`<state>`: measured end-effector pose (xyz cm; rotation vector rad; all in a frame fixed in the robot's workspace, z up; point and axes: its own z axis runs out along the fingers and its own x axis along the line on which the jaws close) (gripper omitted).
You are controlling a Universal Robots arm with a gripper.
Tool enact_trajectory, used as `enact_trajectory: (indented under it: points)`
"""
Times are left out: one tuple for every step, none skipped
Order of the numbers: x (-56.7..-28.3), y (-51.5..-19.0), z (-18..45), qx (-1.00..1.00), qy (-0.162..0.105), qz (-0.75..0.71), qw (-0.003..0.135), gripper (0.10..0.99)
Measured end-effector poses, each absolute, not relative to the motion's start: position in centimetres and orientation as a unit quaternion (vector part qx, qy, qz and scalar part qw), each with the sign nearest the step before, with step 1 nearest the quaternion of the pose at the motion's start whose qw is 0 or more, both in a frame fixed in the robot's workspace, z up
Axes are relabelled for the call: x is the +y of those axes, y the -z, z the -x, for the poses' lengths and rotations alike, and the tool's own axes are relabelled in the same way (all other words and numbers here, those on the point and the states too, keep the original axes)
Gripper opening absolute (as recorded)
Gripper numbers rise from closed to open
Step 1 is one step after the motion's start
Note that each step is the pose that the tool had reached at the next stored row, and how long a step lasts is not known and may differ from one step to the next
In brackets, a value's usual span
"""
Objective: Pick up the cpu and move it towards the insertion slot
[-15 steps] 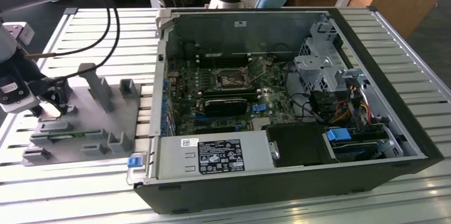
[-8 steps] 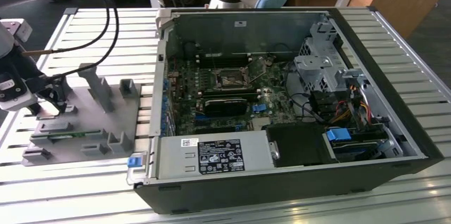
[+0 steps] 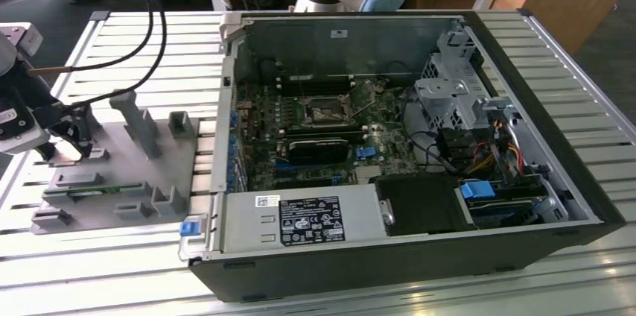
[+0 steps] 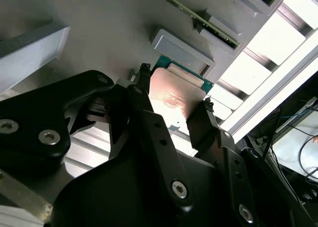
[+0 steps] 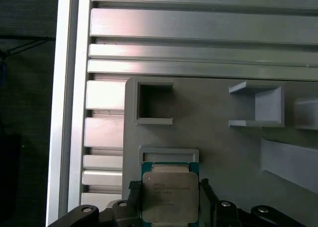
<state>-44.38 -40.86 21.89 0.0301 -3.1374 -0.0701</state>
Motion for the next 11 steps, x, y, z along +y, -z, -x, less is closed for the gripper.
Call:
enact_trajectory:
  points:
    - [-40.86,-22.0,44.38,-1.0,0.022,-0.01,0.002,0.541]
    - [-40.87,-22.05,44.38,-1.0,0.022,-0.01,0.002,0.541]
    - [-40.87,-22.09,44.38,-1.0,0.022,-0.01,0.002,0.541]
    - [-40.87,-22.17,44.38,-1.0,0.022,-0.01,0.002,0.541]
    - [-40.86,-22.2,44.38,-1.0,0.022,-0.01,0.002,0.541]
    - [-40.87,-22.23,44.38,-1.0,0.022,-0.01,0.002,0.541]
    - [-40.86,-22.26,44.38,-1.0,0.022,-0.01,0.002,0.541]
    - [-40.86,-22.29,44.38,-1.0,0.022,-0.01,0.002,0.541]
    - [-40.86,-22.33,44.38,-1.0,0.022,-0.01,0.002,0.541]
    - [-40.87,-22.35,44.38,-1.0,0.022,-0.01,0.002,0.541]
    - [-40.86,-22.39,44.38,-1.0,0.022,-0.01,0.002,0.541]
